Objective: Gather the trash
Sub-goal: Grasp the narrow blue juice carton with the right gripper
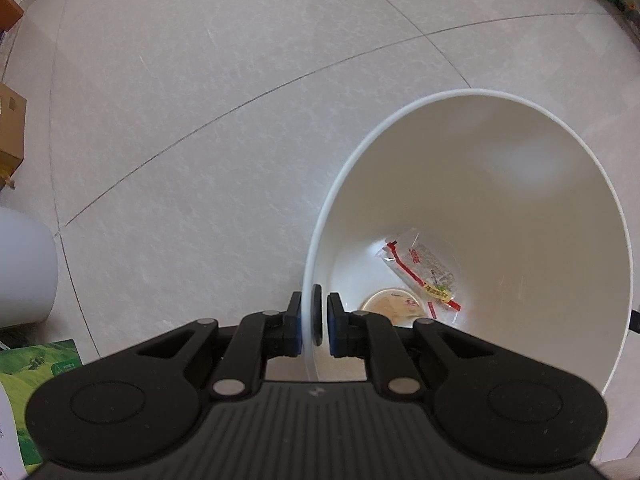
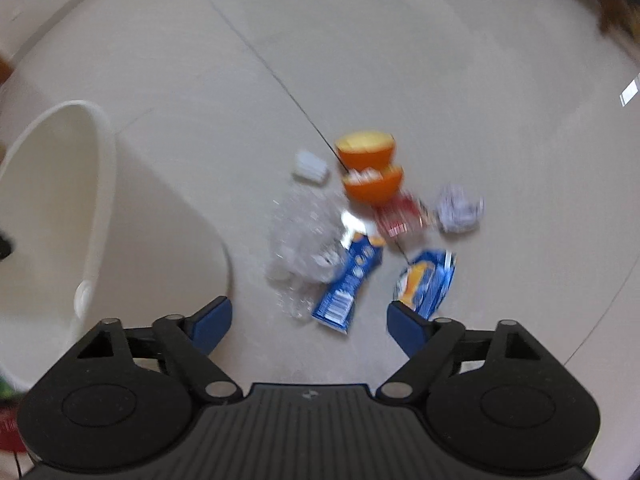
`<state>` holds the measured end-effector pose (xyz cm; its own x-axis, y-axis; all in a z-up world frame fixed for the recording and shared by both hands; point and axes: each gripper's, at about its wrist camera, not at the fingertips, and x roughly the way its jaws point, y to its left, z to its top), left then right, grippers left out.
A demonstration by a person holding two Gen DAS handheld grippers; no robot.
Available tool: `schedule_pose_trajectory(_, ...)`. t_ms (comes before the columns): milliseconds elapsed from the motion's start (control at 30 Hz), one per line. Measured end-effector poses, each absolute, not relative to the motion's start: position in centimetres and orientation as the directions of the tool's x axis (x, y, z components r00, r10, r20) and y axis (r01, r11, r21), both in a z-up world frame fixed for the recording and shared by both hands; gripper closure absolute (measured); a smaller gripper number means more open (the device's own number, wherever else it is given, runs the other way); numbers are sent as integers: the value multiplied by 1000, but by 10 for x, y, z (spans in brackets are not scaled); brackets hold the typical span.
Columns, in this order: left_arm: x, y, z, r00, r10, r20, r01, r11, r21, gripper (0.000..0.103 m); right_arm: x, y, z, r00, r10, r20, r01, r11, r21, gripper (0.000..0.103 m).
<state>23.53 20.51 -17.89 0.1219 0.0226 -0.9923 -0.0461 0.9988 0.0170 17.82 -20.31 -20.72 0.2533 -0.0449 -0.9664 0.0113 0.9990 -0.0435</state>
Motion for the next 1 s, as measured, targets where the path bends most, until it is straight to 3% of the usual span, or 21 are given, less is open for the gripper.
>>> schedule_pose_trajectory(400,234,208,-178,126,16,-992,-44,999,10,93,202,-229,-318,116,-97,-988,174,982,-75,42)
schedule_pose_trajectory(633,235,209,-179,124,4,-992,-43,999,-1,93,223,-234,-346,122,-139,-983,215,970,-110,45)
schedule_pose_trajectory(967,235,212,-180,127,-6,-992,-47,999,-12,93,237,-233,-373,97,-205,-974,206,962,-181,57)
schedule_pose_trajectory(1000,235,213,-179,127,-8,-992,-48,999,-14,93,238,-234,-375,93,-209,-974,205,961,-186,62)
